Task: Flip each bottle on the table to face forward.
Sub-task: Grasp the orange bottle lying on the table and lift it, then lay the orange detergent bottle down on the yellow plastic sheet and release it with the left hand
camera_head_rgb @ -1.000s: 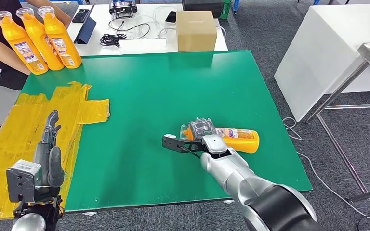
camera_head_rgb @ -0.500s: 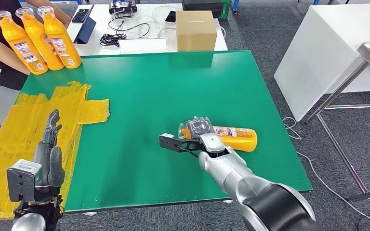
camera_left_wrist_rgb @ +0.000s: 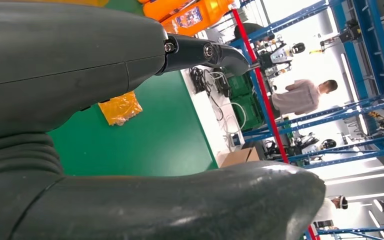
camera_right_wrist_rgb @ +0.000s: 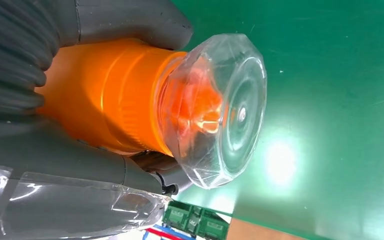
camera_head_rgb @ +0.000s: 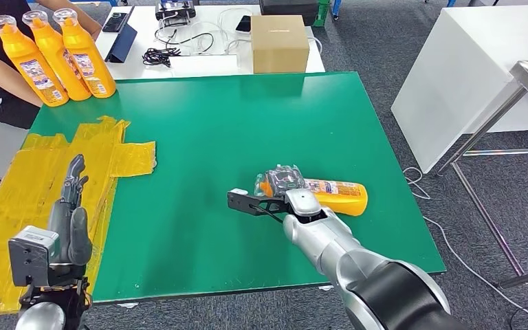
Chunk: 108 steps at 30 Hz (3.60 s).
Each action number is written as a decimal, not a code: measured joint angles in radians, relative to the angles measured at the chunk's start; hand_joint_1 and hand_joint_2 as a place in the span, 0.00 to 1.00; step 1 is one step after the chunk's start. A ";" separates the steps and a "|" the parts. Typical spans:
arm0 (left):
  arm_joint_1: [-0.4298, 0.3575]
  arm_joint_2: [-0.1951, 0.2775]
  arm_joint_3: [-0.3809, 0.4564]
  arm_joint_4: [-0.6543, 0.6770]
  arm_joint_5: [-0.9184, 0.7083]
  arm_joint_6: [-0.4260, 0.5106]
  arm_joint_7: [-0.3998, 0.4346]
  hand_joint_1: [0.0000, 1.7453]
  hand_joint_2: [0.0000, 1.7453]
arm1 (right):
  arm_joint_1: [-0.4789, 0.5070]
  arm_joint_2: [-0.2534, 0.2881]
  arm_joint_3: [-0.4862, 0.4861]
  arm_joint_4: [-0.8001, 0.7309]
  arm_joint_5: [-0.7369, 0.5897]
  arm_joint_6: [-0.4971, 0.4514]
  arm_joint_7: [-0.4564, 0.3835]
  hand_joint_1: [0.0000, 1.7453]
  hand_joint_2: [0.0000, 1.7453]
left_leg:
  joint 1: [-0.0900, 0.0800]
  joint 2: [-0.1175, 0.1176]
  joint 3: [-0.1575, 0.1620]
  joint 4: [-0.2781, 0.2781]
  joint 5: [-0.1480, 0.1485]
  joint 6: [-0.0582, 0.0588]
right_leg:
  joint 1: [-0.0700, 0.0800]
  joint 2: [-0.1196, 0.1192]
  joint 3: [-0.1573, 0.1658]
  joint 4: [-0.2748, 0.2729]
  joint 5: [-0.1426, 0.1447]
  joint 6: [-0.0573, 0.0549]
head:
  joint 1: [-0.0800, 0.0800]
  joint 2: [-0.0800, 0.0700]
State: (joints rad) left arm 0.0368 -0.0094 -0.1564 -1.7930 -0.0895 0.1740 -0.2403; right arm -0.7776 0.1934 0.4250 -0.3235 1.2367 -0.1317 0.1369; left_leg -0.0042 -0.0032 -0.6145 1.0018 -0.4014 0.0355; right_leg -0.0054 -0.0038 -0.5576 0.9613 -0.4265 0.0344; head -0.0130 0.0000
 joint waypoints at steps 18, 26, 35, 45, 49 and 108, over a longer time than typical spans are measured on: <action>0.001 0.000 -0.001 0.000 0.004 0.003 0.002 0.00 0.00 | 0.000 0.016 0.007 0.001 -0.013 -0.012 -0.011 1.00 1.00 | 0.000 0.000 0.000 0.000 0.000 0.000 | 0.000 0.000 0.000 0.000 0.000 0.000 | 0.000 0.000; 0.045 -0.025 0.009 0.000 0.022 0.000 -0.031 0.00 0.00 | -0.013 -0.001 0.007 -0.117 -0.140 -0.090 -0.124 1.00 1.00 | 0.000 0.000 -0.001 0.000 0.000 0.000 | 0.000 0.000 -0.001 0.000 0.000 0.000 | 0.000 0.000; 0.102 -0.056 -0.004 0.008 0.071 -0.033 -0.059 0.00 0.00 | -0.056 -0.169 -0.019 -0.561 -0.428 0.004 -0.134 1.00 1.00 | -0.001 -0.001 -0.002 0.001 0.000 0.001 | -0.002 0.000 -0.002 0.000 0.001 0.001 | 0.000 0.000; 0.041 -0.067 -0.078 0.084 0.222 -0.151 -0.059 0.00 0.00 | -0.114 -0.232 -0.034 -0.859 -0.702 0.064 -0.177 1.00 1.00 | -0.001 0.000 -0.002 0.001 0.001 0.000 | -0.001 0.000 -0.002 0.001 0.001 0.001 | 0.000 0.000; -0.025 -0.077 -0.108 0.144 0.241 -0.153 -0.067 0.00 1.00 | -0.142 -0.202 -0.017 -0.918 -0.737 0.067 -0.166 1.00 1.00 | 0.000 0.000 -0.002 0.001 0.001 0.000 | 0.000 0.000 -0.003 0.002 0.001 0.001 | 0.000 0.000; -0.117 -0.122 -0.149 0.183 0.228 0.066 -0.263 0.00 1.00 | -0.054 0.053 0.198 -0.999 -1.003 -0.061 -0.257 1.00 1.00 | 0.000 0.002 -0.004 0.000 0.001 -0.001 | 0.000 0.002 -0.005 0.003 0.001 0.001 | 0.000 0.000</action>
State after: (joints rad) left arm -0.0807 -0.1316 -0.3054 -1.6095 0.1383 0.2399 -0.5030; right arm -0.8314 0.2466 0.6230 -1.3222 0.2335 -0.1923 -0.1200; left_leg -0.0039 -0.0016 -0.6182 1.0020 -0.4001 0.0346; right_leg -0.0053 -0.0013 -0.5626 0.9640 -0.4256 0.0353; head -0.0130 0.0000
